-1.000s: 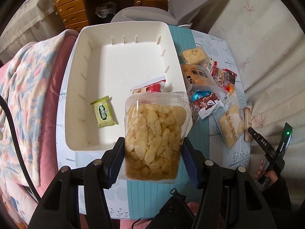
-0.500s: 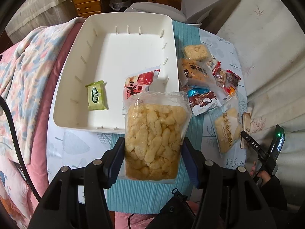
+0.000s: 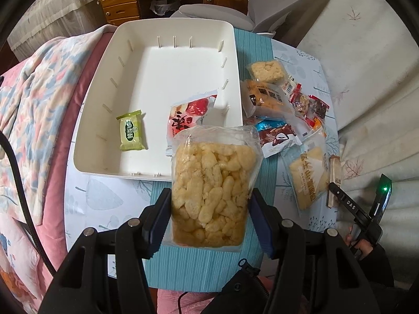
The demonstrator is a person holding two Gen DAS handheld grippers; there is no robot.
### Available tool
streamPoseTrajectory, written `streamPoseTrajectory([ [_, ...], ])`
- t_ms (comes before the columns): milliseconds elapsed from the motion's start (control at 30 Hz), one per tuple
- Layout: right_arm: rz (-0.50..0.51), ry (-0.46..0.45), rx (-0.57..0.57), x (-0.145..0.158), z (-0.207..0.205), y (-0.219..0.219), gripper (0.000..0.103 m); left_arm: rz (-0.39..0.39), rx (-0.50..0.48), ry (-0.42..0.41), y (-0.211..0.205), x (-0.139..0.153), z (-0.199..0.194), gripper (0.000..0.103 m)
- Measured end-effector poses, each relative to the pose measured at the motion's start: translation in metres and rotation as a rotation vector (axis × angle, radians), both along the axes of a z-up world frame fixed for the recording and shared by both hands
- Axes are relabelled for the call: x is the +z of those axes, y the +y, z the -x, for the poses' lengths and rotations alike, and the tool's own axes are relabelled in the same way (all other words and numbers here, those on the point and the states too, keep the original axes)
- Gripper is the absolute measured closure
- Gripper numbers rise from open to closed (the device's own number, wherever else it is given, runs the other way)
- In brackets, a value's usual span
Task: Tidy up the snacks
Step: 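Lift both held bags and carry them over the white tray, then lower both bags into the tray and open both tools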
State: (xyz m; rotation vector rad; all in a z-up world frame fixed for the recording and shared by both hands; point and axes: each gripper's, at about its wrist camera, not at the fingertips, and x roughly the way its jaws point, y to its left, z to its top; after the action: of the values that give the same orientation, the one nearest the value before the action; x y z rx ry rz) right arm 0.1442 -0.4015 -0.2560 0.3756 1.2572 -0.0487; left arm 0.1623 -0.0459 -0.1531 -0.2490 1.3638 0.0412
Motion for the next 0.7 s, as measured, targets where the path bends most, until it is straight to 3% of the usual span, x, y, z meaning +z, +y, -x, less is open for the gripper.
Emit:
streamPoseTrajectory([
  [267, -0.119, -0.072, -0.051, 0.030, 0.013, 0.032, 0.046, 0.009, -0.051, -0.023, 0.034, 0.007, -0.001, 0.046],
  [700, -0.243, -0.235, -0.025, 0.082, -0.006, 0.161, 0.047, 0.031, -0.128, -0.097, 0.115, 0.009, -0.019, 0.046],
])
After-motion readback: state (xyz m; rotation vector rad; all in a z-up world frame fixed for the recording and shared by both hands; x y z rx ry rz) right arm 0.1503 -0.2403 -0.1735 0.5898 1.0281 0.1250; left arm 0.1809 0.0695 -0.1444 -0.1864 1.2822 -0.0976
